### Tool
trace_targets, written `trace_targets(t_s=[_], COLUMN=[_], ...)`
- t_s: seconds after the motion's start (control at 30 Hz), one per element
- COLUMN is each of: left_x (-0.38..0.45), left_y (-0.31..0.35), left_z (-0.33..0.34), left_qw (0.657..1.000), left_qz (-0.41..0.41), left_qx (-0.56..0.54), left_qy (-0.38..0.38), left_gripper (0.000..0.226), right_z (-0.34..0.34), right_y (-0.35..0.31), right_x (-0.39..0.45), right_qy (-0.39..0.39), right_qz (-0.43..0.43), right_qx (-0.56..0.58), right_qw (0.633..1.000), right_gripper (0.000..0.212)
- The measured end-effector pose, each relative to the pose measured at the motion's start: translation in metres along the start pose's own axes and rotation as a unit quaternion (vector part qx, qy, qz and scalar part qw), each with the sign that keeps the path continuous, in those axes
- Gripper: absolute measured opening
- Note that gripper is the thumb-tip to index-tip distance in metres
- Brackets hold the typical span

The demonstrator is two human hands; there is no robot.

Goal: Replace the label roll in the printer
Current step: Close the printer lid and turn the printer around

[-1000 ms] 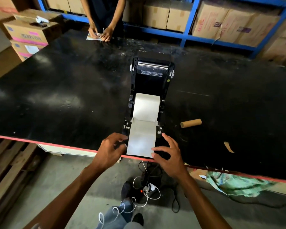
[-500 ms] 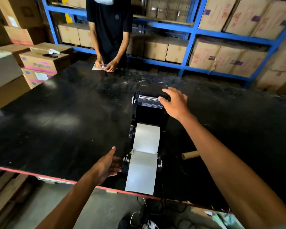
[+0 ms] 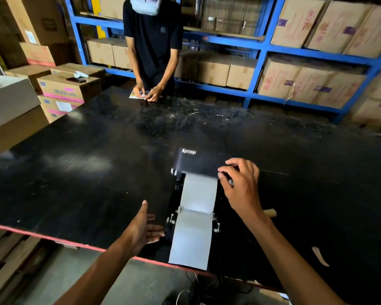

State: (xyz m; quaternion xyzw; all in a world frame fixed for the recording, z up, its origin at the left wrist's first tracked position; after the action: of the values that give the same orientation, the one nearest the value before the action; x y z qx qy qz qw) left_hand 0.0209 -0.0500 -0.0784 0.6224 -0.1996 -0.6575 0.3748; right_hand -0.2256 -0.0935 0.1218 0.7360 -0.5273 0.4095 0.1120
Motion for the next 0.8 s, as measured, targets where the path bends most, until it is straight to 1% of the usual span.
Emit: trace_targets(t_s=[0.07, 0.17, 0.3, 0.37, 0.43, 0.47, 0.5, 0.53, 0.6, 0.63, 0.7, 0.73, 0.77, 0.8], left_x=[-0.002, -0.008, -0.022, -0.025, -0.025, -0.024, -0.025, -0.026, -0.029, -0.03, -0.03, -0.031, -0.03, -0.03], left_y=[-0.002, -0.003, 0.005, 0.006, 0.006, 0.006, 0.005, 0.005, 0.008, 0.009, 0.008, 0.007, 0.006, 0.003], left_z=[-0.002, 0.001, 0.012, 0.015, 0.014, 0.013, 0.012, 0.012, 0.014, 0.015, 0.014, 0.013, 0.013, 0.013], left_qw=[0.999, 0.998, 1.0, 0.998, 0.995, 0.994, 0.994, 0.994, 0.993, 0.993, 0.991, 0.99, 0.989, 0.989], left_qz=[0.003, 0.013, 0.027, 0.039, 0.053, 0.055, 0.056, 0.057, 0.068, 0.076, 0.091, 0.097, 0.101, 0.101], left_qx=[-0.033, -0.052, -0.004, 0.038, 0.078, 0.086, 0.088, 0.088, 0.092, 0.091, 0.094, 0.098, 0.101, 0.102], left_qy=[0.01, 0.016, 0.016, 0.016, 0.023, 0.025, 0.027, 0.027, 0.023, 0.021, 0.026, 0.03, 0.033, 0.032], left_gripper=[0.084, 0.094, 0.107, 0.117, 0.127, 0.128, 0.126, 0.121, 0.103, 0.092, 0.074, 0.068, 0.062, 0.057], right_z=[0.001, 0.009, 0.024, 0.031, 0.03, 0.028, 0.026, 0.026, 0.029, 0.034, 0.049, 0.055, 0.058, 0.059], right_y=[-0.001, -0.001, 0.001, 0.001, 0.006, 0.011, 0.016, 0.022, 0.037, 0.043, 0.048, 0.047, 0.044, 0.04], right_x=[-0.025, -0.059, -0.092, -0.105, -0.111, -0.111, -0.112, -0.115, -0.123, -0.13, -0.146, -0.153, -0.156, -0.157], right_qy=[-0.02, -0.075, -0.149, -0.173, -0.168, -0.163, -0.16, -0.152, -0.136, -0.141, -0.169, -0.18, -0.183, -0.182], right_qz=[0.003, 0.001, 0.0, 0.009, 0.059, 0.109, 0.172, 0.233, 0.326, 0.37, 0.443, 0.46, 0.463, 0.456], right_qx=[0.009, -0.012, -0.05, -0.056, -0.008, 0.039, 0.093, 0.136, 0.183, 0.208, 0.292, 0.332, 0.36, 0.374], right_qw=[1.0, 0.997, 0.988, 0.983, 0.984, 0.98, 0.968, 0.951, 0.917, 0.894, 0.831, 0.803, 0.789, 0.787], right_gripper=[0.029, 0.055, 0.084, 0.091, 0.088, 0.087, 0.085, 0.083, 0.075, 0.072, 0.071, 0.066, 0.054, 0.039])
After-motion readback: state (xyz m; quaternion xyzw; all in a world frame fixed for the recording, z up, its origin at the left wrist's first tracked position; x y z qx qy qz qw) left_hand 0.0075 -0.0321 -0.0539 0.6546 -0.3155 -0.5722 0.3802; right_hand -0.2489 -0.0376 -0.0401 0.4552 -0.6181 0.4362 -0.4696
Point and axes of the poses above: each hand's wrist, its own x-axis towards the middle knuckle, its own z-axis out of the palm, y = z × x, the point moved 7 cm from there along x, towards the middle knuckle, and after that the axes turned 2 degrees about -x, right-handed, at the moved point
